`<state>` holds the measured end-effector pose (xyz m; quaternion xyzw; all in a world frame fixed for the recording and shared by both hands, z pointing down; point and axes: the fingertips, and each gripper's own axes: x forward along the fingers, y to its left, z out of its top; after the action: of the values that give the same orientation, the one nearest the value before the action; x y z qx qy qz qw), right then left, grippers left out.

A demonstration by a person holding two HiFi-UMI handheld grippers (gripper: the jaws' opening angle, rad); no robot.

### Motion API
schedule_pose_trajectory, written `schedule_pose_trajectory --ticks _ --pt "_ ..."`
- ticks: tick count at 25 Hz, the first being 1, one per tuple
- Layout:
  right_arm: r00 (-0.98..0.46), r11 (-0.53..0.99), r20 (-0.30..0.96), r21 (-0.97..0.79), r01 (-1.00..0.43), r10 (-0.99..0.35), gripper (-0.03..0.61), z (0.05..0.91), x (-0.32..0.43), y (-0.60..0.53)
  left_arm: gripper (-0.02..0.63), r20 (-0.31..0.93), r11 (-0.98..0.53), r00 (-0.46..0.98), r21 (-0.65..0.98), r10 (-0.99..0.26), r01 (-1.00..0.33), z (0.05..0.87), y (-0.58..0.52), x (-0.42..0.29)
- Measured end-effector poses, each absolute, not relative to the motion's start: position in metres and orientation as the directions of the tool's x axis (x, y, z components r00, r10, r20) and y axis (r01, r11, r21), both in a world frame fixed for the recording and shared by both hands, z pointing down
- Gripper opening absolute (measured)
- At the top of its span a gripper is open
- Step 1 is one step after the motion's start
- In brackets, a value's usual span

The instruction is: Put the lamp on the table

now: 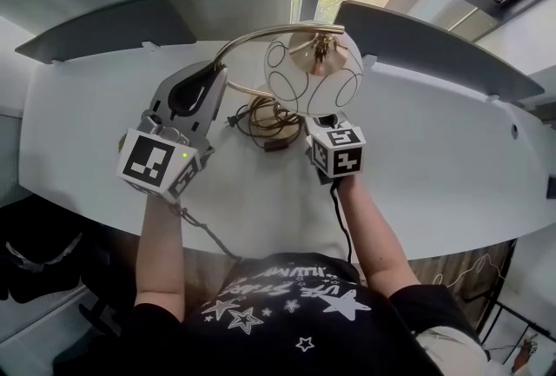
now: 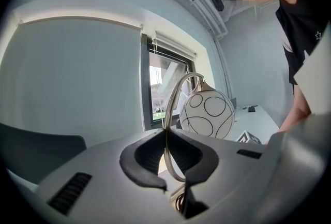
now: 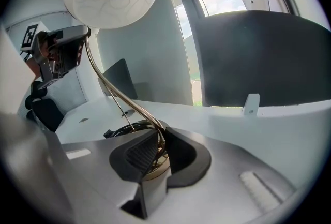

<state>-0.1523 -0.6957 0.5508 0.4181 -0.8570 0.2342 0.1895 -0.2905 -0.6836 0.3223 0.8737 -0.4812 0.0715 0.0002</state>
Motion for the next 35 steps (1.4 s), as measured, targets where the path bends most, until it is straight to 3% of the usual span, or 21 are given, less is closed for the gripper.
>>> schedule_pose_trajectory --ticks 10,15,22,35 --pt "-0.590 0.531 0.524 -0.278 -0.800 -0.614 0.044 0.555 -0.153 -0.696 0.032 0.099 -0.495 0.491 -0.019 -0.865 -0.868 0.326 -0.684 -0.293" --pt "-0.607 0.539 0.524 -0.299 -0.788 -0.597 0.089 0.549 -0.151 -0.686 0.038 0.097 -0.436 0.429 -0.070 -0.898 -0.897 0.332 -0.677 -0.294" --pt "-0.603 0.542 0.472 -0.276 -0.794 -0.643 0.114 0.523 -0.140 -0.663 0.130 0.091 -0.393 0.386 -0.080 -0.918 -0.916 0.339 -0.639 -0.294" --pt "-0.643 0.578 0.374 -0.283 -0.765 -0.668 0.178 0.476 -0.141 -0.572 0.212 0.080 -0.355 0.357 0.044 -0.931 -0.934 0.361 -0.525 -0.300"
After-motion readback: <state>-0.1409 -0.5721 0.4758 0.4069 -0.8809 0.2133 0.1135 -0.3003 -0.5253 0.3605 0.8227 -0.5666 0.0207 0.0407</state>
